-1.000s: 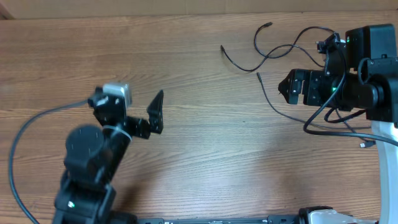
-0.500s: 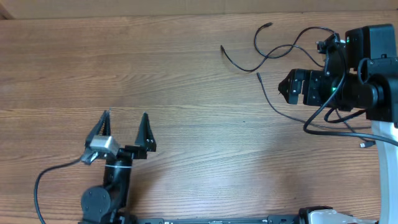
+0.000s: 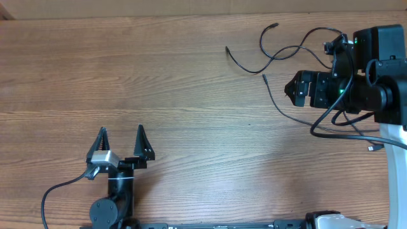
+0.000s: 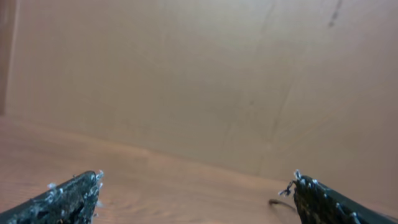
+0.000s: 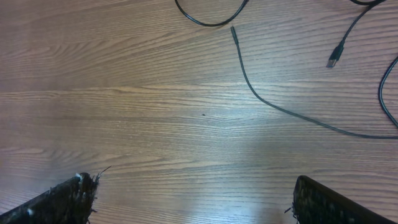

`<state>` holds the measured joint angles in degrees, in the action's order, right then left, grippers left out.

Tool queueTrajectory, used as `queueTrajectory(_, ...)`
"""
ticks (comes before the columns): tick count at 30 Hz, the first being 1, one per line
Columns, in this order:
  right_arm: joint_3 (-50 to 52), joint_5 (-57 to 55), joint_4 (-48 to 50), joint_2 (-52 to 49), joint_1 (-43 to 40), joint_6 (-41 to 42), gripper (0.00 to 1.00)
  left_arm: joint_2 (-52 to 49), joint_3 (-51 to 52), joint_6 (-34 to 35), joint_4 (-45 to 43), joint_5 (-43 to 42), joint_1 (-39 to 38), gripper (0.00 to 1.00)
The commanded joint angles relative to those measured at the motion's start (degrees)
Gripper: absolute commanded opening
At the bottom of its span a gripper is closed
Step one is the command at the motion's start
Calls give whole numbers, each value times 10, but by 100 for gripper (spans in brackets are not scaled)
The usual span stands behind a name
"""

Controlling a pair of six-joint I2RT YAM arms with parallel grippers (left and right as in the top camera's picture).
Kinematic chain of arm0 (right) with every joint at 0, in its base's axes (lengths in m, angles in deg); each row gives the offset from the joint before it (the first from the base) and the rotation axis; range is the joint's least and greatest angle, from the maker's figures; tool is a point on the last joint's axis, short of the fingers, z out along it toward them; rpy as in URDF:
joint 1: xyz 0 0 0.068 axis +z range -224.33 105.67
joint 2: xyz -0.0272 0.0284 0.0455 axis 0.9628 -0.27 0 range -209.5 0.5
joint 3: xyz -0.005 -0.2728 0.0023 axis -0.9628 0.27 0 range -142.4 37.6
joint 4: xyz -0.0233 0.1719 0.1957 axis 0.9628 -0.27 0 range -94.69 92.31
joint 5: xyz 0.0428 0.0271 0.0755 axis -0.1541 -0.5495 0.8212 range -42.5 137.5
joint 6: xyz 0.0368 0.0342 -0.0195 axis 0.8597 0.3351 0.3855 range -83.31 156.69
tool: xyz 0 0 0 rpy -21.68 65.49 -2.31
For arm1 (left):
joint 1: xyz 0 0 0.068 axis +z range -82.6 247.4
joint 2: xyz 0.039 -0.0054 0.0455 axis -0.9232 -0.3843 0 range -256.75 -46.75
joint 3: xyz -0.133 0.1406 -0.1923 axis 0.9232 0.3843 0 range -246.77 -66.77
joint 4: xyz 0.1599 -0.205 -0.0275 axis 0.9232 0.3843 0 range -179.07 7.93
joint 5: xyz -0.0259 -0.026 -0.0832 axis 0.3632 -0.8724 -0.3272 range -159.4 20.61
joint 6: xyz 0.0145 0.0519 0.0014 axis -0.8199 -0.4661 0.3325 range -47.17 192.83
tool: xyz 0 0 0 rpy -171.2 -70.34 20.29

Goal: Untangle cables

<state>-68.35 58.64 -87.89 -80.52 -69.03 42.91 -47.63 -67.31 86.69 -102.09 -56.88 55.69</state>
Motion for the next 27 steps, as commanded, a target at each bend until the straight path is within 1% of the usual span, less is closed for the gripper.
queueTrajectory(1, -1, -4, 0, 4, 3, 2, 100, 7, 3, 10, 44, 16, 9, 100)
queueTrajectory(4, -1, -4, 0, 4, 3, 2, 100, 7, 3, -1, 104, 16, 9, 100)
queueTrajectory(6, -1, -4, 0, 4, 3, 2, 100, 7, 3, -14, 169, 16, 9, 100)
queueTrajectory(7, -1, -4, 0, 4, 3, 2, 100, 7, 3, -54, 165, 5, 9, 100)
queueTrajectory(8, -1, -4, 0, 4, 3, 2, 100, 7, 3, -76, 166, -2, 9, 100)
queueTrajectory(10, -1, -4, 0, 4, 3, 2, 100, 7, 3, -89, 165, 8, 9, 100)
queueTrajectory(15, -1, -4, 0, 4, 3, 2, 100, 7, 3, -93, 165, 7, 9, 100)
queueTrajectory(16, -1, -4, 0, 4, 3, 2, 100, 7, 3, -116, 167, -11, 9, 100)
queueTrajectory(17, -1, -4, 0, 4, 3, 2, 100, 7, 3, -125, 167, -17, 9, 100)
queueTrajectory(22, -1, -4, 0, 4, 3, 2, 100, 7, 2, -153, 169, -21, 9, 100)
queueTrajectory(26, -1, -4, 0, 4, 3, 2, 100, 7, 2, -195, 171, -30, 9, 100)
queueTrajectory(27, -1, -4, 1, 4, 3, 2, 100, 7, 2, -195, 171, -30, 9, 100)
